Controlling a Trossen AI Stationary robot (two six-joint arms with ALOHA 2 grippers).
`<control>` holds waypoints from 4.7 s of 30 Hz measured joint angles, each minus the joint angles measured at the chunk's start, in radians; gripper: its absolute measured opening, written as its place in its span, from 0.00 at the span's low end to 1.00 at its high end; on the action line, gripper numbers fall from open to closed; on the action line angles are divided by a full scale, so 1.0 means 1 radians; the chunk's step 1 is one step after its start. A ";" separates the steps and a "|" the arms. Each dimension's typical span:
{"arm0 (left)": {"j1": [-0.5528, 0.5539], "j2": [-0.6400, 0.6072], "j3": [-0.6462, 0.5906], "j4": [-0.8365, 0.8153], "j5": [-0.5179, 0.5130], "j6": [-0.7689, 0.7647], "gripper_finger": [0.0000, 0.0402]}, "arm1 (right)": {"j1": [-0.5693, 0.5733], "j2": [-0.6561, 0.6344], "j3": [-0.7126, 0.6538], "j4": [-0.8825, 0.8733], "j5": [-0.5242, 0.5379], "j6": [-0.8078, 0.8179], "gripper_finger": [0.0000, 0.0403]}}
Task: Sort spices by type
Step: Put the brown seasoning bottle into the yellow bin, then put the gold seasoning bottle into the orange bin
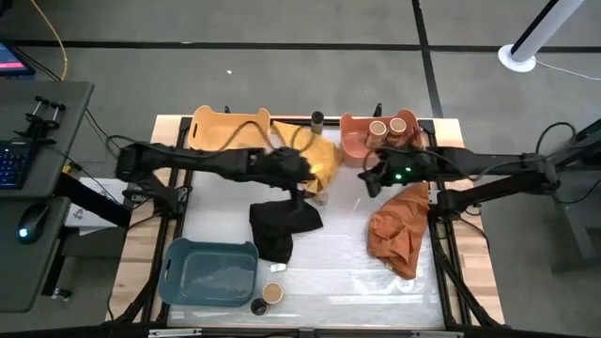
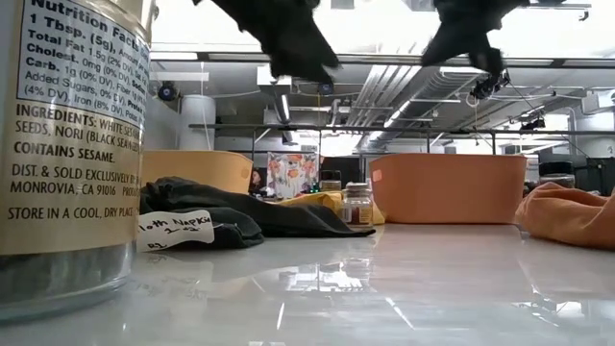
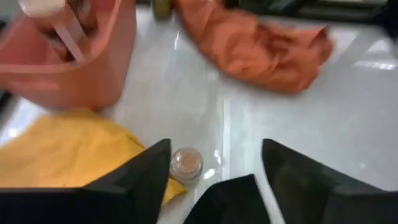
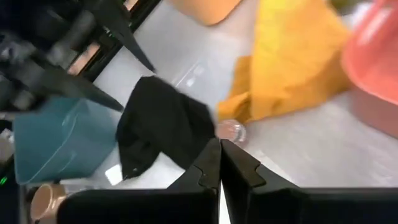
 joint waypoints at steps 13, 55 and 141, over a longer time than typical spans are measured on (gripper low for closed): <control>-0.001 0.363 0.194 -0.070 -0.051 0.081 0.81 | 0.045 -0.002 0.000 -0.074 0.125 0.063 0.00; 0.407 -0.214 -0.112 -0.235 -0.356 -0.016 0.33 | 0.045 0.073 0.002 -0.080 0.198 0.028 0.00; -0.185 -0.513 -0.317 -0.144 0.024 -0.363 0.73 | -0.183 0.216 0.002 0.157 -0.283 -0.231 0.14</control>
